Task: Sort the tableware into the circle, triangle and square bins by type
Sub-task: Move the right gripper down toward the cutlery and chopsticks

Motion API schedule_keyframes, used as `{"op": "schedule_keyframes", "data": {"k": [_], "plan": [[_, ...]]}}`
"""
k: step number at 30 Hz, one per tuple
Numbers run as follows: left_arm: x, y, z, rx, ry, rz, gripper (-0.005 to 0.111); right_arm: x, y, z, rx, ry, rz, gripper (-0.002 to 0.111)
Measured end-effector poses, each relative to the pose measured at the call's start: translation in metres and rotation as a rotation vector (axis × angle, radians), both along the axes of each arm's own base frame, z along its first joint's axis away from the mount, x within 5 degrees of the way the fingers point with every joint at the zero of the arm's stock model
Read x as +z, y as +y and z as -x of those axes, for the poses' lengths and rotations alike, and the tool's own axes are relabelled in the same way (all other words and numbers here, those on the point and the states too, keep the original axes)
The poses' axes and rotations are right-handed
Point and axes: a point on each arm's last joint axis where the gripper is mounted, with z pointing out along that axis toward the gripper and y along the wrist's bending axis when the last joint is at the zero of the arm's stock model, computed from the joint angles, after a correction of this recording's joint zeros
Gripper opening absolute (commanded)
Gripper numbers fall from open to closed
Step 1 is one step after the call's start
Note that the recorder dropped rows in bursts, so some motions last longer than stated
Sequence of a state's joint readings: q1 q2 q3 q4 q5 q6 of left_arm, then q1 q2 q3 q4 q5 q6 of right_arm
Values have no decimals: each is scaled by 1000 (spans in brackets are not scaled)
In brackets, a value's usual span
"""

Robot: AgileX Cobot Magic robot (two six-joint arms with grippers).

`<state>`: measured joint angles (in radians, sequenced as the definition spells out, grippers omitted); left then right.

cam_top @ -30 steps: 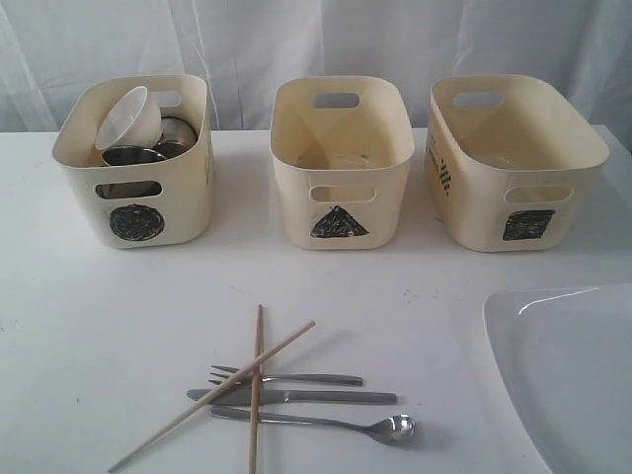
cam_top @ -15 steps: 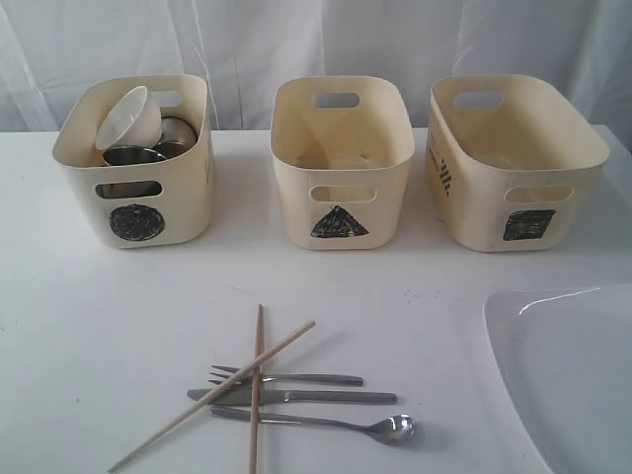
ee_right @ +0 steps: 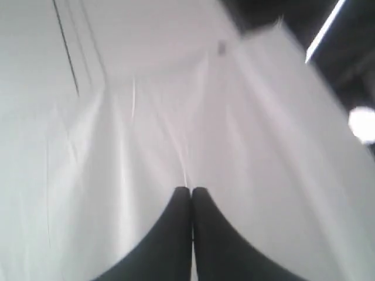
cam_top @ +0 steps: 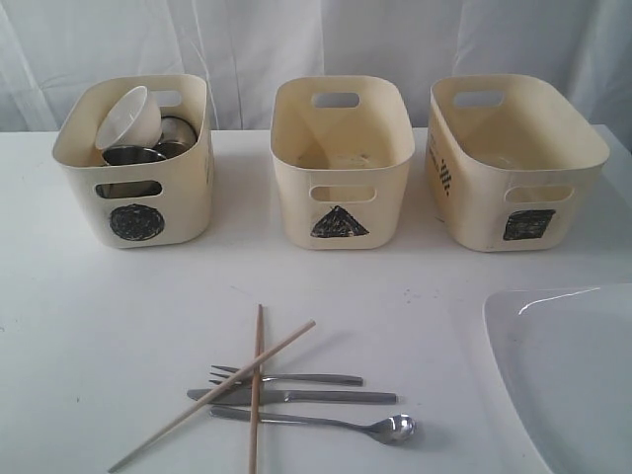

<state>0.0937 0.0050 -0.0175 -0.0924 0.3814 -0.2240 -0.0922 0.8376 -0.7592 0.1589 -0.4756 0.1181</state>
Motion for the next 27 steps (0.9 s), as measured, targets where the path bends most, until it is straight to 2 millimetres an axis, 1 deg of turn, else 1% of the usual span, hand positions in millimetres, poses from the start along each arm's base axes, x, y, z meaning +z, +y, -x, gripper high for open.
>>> {"op": "schedule_keyframes", "data": {"k": [1,2,3,4,5,6,7,8,9,11,12,14,15,16,17,19,21,27], "plan": [[0,0,0,0,0,0,0,-5,2,-24,16,187,61,0],[0,0,0,0,0,0,0,-10,2,-43,22,330,116,0],[0,0,0,0,0,0,0,-26,2,-65,26,516,177,0],[0,0,0,0,0,0,0,-45,-1,-85,28,685,230,0],[0,0,0,0,0,0,0,-62,-3,-98,30,814,264,0],[0,0,0,0,0,0,0,-99,-8,-121,40,1074,309,0],[0,0,0,0,0,0,0,-112,-9,-126,49,1165,306,0],[0,0,0,0,0,0,0,-122,-7,-131,81,1266,242,0],[0,0,0,0,0,0,0,-122,-4,-130,101,1288,219,0],[0,0,0,0,0,0,0,-118,13,-122,221,1372,230,0],[0,0,0,0,0,0,0,-111,26,-114,313,1417,278,0],[0,0,0,0,0,0,0,-99,46,-100,451,1467,286,0],[0,0,0,0,0,0,0,-94,59,-91,544,1494,269,0],[0,0,0,0,0,0,0,-92,67,-86,605,1507,247,0],[0,0,0,0,0,0,0,-91,80,-80,686,1524,232,0],[0,0,0,0,0,0,0,-90,98,-74,784,1535,231,0],[0,0,0,0,0,0,0,-94,111,-74,831,1545,250,0],[0,0,0,0,0,0,0,-110,132,-88,883,1543,218,0]]}}
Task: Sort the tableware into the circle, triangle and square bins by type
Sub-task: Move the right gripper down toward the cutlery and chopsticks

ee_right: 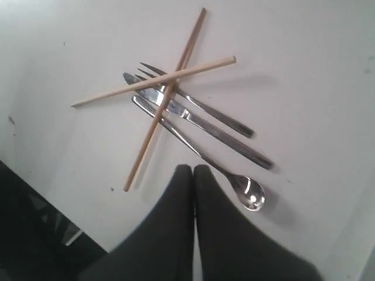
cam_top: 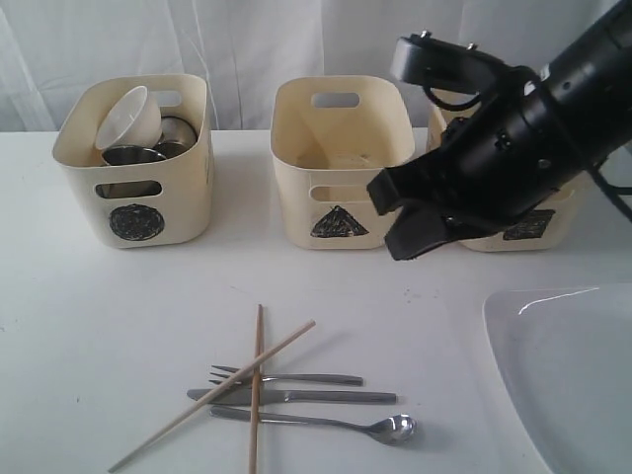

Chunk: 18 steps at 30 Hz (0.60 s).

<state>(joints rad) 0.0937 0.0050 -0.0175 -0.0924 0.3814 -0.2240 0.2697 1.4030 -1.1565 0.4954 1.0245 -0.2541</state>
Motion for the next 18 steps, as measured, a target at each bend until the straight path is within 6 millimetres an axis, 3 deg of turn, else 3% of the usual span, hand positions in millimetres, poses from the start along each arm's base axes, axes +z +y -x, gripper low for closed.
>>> {"op": "schedule_keyframes", "data": {"k": [9,14,18], "plan": [[0,0,0,0,0,0,0,-13,18,-11,-5,21,-55,0],[0,0,0,0,0,0,0,-21,52,8,132,101,-88,0],[0,0,0,0,0,0,0,-44,80,23,186,103,-64,0]]}}
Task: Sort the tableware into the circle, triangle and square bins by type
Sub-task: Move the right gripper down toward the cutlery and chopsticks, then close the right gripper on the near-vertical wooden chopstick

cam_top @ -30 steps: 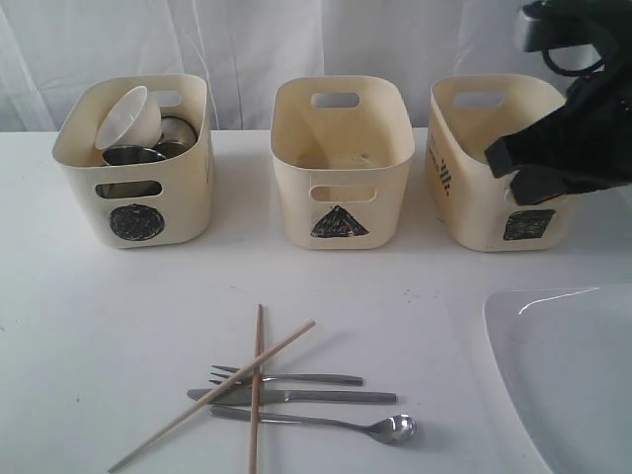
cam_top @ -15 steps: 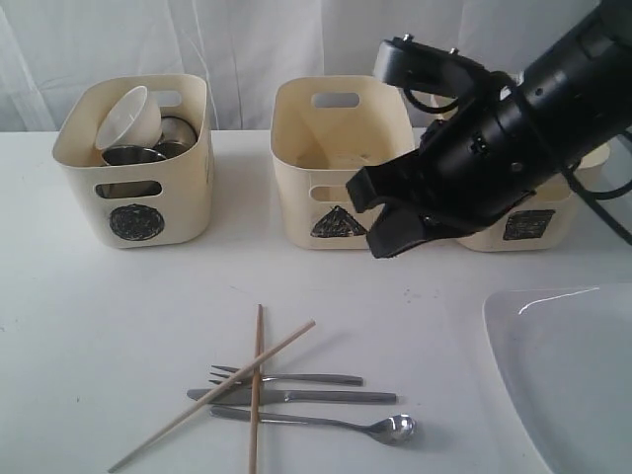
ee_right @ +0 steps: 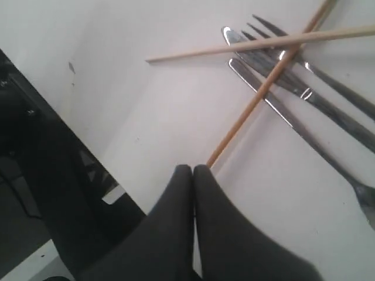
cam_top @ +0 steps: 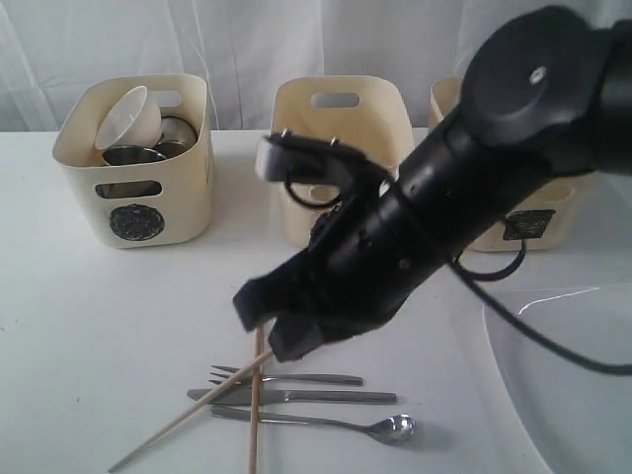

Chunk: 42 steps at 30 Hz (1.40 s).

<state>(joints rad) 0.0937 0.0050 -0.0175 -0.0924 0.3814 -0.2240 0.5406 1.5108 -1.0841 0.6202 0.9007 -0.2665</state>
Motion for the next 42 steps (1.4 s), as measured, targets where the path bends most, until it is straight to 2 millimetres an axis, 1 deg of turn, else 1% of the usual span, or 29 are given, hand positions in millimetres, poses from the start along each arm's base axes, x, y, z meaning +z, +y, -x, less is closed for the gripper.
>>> {"op": "schedule_keyframes", "data": {"k": [1,4,8,12,15,20,23,32,36,38,40,42], "plan": [[0,0,0,0,0,0,0,-7,3,2,-3,12,25,0],[0,0,0,0,0,0,0,-24,3,4,-44,51,109,0],[0,0,0,0,0,0,0,-30,10,4,-101,74,114,0],[0,0,0,0,0,0,0,-35,32,16,-68,90,90,0],[0,0,0,0,0,0,0,-44,49,28,-11,97,106,0],[0,0,0,0,0,0,0,-61,64,31,3,94,126,0],[0,0,0,0,0,0,0,-67,67,30,6,89,136,0],[0,0,0,0,0,0,0,-67,70,18,-42,-23,102,0],[0,0,0,0,0,0,0,-74,70,13,-29,-79,129,0],[0,0,0,0,0,0,0,-79,69,10,-23,-108,143,2],[0,0,0,0,0,0,0,-83,68,9,-13,-125,159,11],[0,0,0,0,0,0,0,-84,68,9,-10,-129,163,23]]}}
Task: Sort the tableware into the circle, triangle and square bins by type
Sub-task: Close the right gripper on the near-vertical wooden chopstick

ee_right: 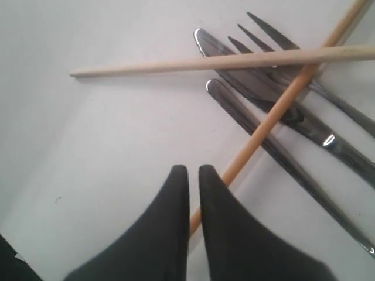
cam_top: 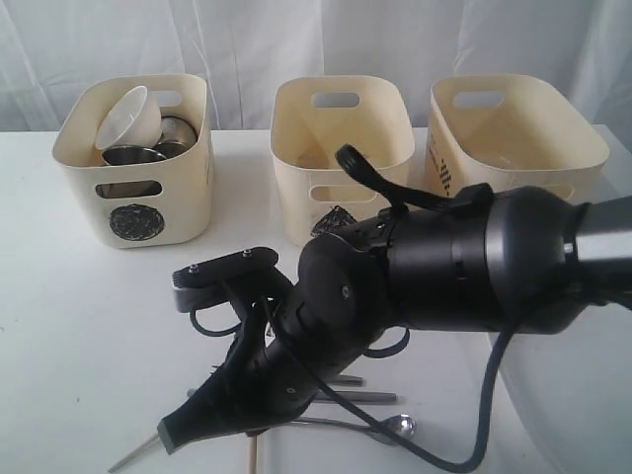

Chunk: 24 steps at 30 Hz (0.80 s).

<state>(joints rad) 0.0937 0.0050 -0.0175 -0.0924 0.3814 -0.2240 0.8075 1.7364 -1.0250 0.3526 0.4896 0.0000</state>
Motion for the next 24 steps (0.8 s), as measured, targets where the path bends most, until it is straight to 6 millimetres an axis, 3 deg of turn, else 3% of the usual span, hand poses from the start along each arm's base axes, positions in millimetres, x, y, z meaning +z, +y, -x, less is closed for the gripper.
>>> {"op": "schedule_keyframes", "data": {"k": [3,5,11,16,20,24], "plan": [[0,0,0,0,0,0,0,-1,-1,1,5,16,11,46],[0,0,0,0,0,0,0,-2,-2,4,15,44,30,52],[0,0,0,0,0,0,0,-9,-2,11,-6,146,54,52],[0,0,0,0,0,0,0,-41,5,16,-26,255,128,52],[0,0,0,0,0,0,0,-46,5,16,-46,273,143,52],[0,0,0,0,0,0,0,-48,3,15,-74,259,183,36]]}}
